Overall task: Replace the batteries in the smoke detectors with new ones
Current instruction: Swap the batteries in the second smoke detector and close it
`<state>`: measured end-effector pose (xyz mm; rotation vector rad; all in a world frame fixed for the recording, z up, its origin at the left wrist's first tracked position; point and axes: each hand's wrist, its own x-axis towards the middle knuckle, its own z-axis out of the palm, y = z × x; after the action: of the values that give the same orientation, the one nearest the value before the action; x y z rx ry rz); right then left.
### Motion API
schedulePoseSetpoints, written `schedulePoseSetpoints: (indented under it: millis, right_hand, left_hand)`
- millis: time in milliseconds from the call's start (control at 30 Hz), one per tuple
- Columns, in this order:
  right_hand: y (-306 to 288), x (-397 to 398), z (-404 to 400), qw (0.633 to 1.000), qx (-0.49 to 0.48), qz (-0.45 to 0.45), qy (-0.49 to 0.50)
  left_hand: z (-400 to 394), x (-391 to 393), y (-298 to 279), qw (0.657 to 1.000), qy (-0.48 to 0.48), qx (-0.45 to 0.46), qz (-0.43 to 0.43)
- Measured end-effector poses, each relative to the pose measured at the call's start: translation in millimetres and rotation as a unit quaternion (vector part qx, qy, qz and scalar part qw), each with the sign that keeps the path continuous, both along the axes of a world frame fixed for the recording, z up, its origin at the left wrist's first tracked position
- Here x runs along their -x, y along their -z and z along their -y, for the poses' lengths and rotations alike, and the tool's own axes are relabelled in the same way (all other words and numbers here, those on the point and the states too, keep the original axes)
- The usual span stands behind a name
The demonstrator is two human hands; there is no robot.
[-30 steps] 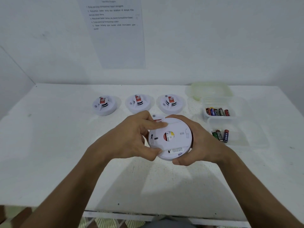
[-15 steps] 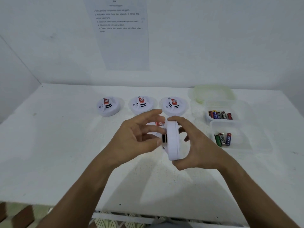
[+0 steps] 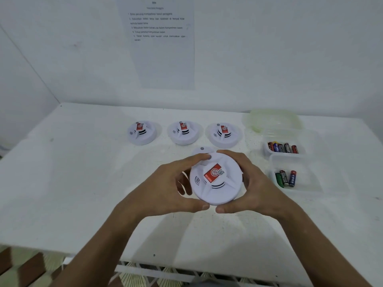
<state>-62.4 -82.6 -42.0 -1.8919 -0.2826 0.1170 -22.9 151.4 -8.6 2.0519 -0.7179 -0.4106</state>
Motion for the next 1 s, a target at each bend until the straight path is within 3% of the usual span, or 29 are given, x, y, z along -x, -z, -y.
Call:
schedulePoseSetpoints:
  millis: [1000]
  right_hand:
    - [4, -5, -14, 0.999, 0.013, -0.007, -0.035]
  left_hand:
    - [-13, -1, 2, 0.999, -0.005, 0.042, 0.0]
